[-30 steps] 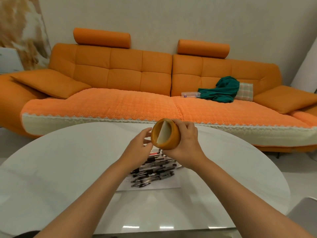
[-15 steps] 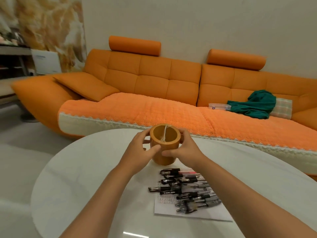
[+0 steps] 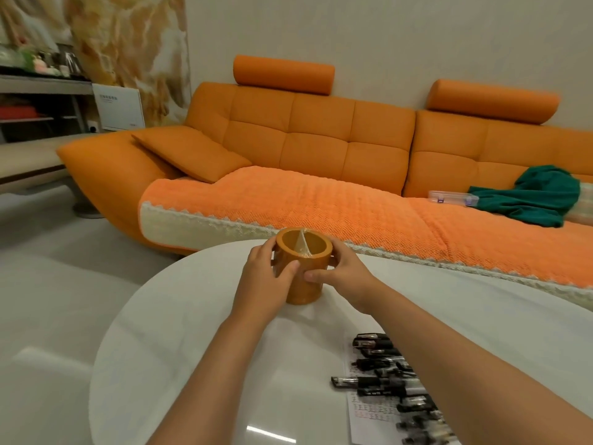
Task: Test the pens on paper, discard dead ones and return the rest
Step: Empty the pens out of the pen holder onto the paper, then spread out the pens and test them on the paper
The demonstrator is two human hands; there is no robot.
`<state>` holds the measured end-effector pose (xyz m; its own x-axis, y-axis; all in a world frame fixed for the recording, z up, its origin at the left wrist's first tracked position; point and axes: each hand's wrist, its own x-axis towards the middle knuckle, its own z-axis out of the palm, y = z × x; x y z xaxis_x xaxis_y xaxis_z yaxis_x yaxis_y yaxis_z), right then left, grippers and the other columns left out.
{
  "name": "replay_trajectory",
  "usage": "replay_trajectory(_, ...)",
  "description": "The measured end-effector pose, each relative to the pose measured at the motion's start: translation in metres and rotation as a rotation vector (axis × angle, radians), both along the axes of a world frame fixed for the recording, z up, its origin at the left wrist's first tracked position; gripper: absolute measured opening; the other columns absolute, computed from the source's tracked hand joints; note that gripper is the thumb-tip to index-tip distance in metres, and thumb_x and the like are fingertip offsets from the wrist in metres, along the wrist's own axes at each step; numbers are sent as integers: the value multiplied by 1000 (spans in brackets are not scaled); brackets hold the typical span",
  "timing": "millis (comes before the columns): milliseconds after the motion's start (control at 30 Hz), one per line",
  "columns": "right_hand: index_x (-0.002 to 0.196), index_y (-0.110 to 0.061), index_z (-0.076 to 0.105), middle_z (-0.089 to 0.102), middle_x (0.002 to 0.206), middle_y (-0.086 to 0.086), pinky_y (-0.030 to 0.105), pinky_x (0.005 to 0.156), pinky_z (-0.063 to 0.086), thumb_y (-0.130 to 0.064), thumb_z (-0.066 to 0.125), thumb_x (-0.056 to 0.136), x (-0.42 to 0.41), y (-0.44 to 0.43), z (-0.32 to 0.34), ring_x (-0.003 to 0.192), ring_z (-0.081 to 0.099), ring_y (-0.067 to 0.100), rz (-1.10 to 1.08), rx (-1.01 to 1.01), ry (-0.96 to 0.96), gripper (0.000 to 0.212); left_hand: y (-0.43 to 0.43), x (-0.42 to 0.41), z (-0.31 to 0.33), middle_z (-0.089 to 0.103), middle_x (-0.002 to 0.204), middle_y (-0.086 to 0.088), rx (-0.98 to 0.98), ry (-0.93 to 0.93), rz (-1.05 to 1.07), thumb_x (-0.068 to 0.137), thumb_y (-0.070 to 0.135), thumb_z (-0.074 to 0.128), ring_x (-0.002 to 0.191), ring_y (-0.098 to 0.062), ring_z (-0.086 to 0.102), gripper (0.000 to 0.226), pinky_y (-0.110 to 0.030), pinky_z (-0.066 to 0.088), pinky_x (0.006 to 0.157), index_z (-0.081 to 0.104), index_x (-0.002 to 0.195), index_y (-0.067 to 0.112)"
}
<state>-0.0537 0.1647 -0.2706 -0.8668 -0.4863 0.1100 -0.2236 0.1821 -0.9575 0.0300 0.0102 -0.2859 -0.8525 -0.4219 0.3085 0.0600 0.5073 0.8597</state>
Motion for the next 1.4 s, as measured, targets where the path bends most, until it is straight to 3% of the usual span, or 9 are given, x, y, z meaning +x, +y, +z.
replay_trajectory(267,140,-23,37,56,130,2,41,100,50,-8,87,70,-13,-11,-5,118,55,20,-13,-44,-119,88,0,-10,-5,35,151,2,31,-37,9,96,42,61,134,-20,44,66,-42,48,105,31,153,32)
replay_trajectory(433,136,-27,44,54,128,2,45,102,48,-8,80,77,-20,-9,3,123,52,27,-16,41,-100,72,8,-12,-6,25,151,4,19,-69,-18,96,45,59,140,-22,36,73,-44,43,109,20,157,30)
replay_trajectory(633,158,-31,7,39,151,2,42,100,46,-21,83,78,-7,7,13,134,45,27,-76,186,-79,111,12,-2,3,17,160,0,-43,-102,51,98,41,57,146,-26,29,76,-43,39,110,13,158,26)
replay_trajectory(767,153,-31,30,46,142,-3,38,98,45,-24,74,87,21,50,25,131,46,21,-100,317,51,79,32,11,11,32,144,0,-149,43,111,95,32,61,132,-22,41,58,-37,45,100,34,145,24)
replay_trajectory(833,145,-31,45,53,136,-7,39,104,44,-21,68,88,38,80,28,129,48,16,-50,441,132,62,48,18,12,35,140,1,-197,66,25,95,31,61,124,-19,45,47,-35,49,97,41,136,25)
replay_trajectory(933,142,-35,48,50,142,-13,35,110,39,-21,62,86,66,121,30,131,44,7,30,657,181,60,78,29,7,41,133,9,-326,41,-205,96,34,59,123,-13,46,39,-36,47,100,47,133,29)
replay_trajectory(1067,155,-35,26,20,162,-12,28,112,27,-27,67,84,94,158,34,147,24,9,197,869,181,82,109,41,-5,36,149,10,-543,-127,-435,99,42,53,138,-12,33,55,-35,37,111,35,150,30)
replay_trajectory(1167,158,-39,3,-1,166,-12,37,121,20,-31,76,79,107,170,32,152,3,10,301,999,170,108,118,46,-14,34,155,7,-633,-271,-498,98,51,50,141,-15,30,62,-39,32,115,31,153,30)
replay_trajectory(1400,152,-46,-17,-9,166,-6,53,120,19,-40,76,72,111,180,11,153,-3,24,343,1198,276,123,125,50,-17,47,133,9,-761,-281,-450,96,59,43,125,-13,32,51,-34,20,106,46,142,37)
